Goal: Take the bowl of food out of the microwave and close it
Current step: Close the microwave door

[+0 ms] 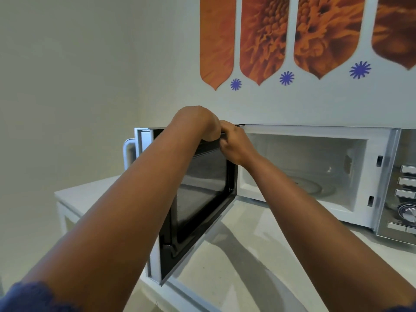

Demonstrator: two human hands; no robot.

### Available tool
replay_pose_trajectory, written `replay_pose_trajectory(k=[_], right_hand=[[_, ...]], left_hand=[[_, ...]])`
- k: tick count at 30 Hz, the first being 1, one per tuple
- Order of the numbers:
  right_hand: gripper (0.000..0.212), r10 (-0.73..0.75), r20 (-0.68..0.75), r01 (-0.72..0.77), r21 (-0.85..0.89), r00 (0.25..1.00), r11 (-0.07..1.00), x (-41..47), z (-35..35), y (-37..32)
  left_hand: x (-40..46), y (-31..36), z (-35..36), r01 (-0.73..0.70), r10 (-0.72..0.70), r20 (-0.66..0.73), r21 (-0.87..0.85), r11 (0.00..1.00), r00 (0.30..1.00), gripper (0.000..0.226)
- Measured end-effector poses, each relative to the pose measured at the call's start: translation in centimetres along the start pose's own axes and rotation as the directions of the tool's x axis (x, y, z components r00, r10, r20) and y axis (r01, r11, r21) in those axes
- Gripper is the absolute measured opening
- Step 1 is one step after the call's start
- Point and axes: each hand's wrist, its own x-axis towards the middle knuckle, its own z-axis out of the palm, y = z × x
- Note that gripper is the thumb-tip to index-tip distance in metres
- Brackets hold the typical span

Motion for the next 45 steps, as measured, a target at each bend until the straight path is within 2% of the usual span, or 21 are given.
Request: replay_pose_trajectory(k=[7,10,12,15,20,23,27,32,35,37,40,45], right_hand=[[0.043,0.045,-0.036,-0.044,0.011,0.998,0.999,-1.3,-2.4,-0.2],[0.035,0.051,-0.030,-0.051,-0.008,0.998,0.999,-1.5,-3.3,0.2],[0.034,0.048,-0.020,-0.048,-0.016,0.999,0.999,-1.6,-3.9,0.3],[0.029,0.076,0.023,-0.076,0.001,0.997,0.997,-2.1,-5.1,-0.1],[0.038,0.161,0.075,-0.159,-0.030,0.984,0.987,-2.2,-6.8,-1.0],[0.038,0.183,0.103,-0.179,-0.039,0.978,0.983,-2.4,-7.6,-1.0],[0.035,0.217,0.089,-0.220,0.031,0.972,0.975,-2.9,-8.7,-0.7],[0.030,0.309,0.116,-0.321,0.107,0.944,0.941,-3.1,-11.2,-0.5],[0.022,0.374,0.128,-0.382,0.041,0.918,0.923,-3.2,-13.2,-0.9],[0.023,0.432,0.140,-0.434,-0.016,0.891,0.901,-3.4,-14.6,-1.2],[0.032,0.514,0.206,-0.497,-0.130,0.833,0.858,-4.1,-16.9,-1.8],[0.055,0.611,0.308,-0.558,-0.250,0.729,0.791,-5.7,-20.2,-2.8]], left_hand=[[-0.3,2.4,-1.8,-0.051,0.048,0.032,0.092,0.995,0.998,0.035],[-0.6,3.2,-2.4,-0.073,0.070,0.031,0.115,0.991,0.997,0.025],[-0.9,3.6,-3.0,-0.082,0.080,0.021,0.073,0.994,0.997,0.020],[-0.9,4.1,-3.6,-0.102,0.102,0.053,-0.014,0.995,0.993,0.030],[-0.8,5.0,-3.5,-0.124,0.125,0.008,-0.026,0.992,0.992,0.012],[-0.3,4.9,-3.8,-0.144,0.148,0.037,-0.100,0.985,0.988,0.018],[-0.1,3.9,-4.3,-0.160,0.202,0.081,-0.365,0.917,0.976,0.028],[-0.2,4.6,-4.3,-0.227,0.278,0.067,-0.411,0.883,0.958,0.035],[0.2,5.5,-3.9,-0.288,0.323,0.004,-0.439,0.851,0.946,0.034],[0.3,6.1,-3.5,-0.370,0.362,-0.092,-0.351,0.860,0.928,0.034],[0.5,7.4,-3.0,-0.453,0.414,-0.207,-0.211,0.866,0.887,0.036],[2.1,9.8,-1.8,-0.507,0.407,-0.382,-0.212,0.835,0.830,0.033]])
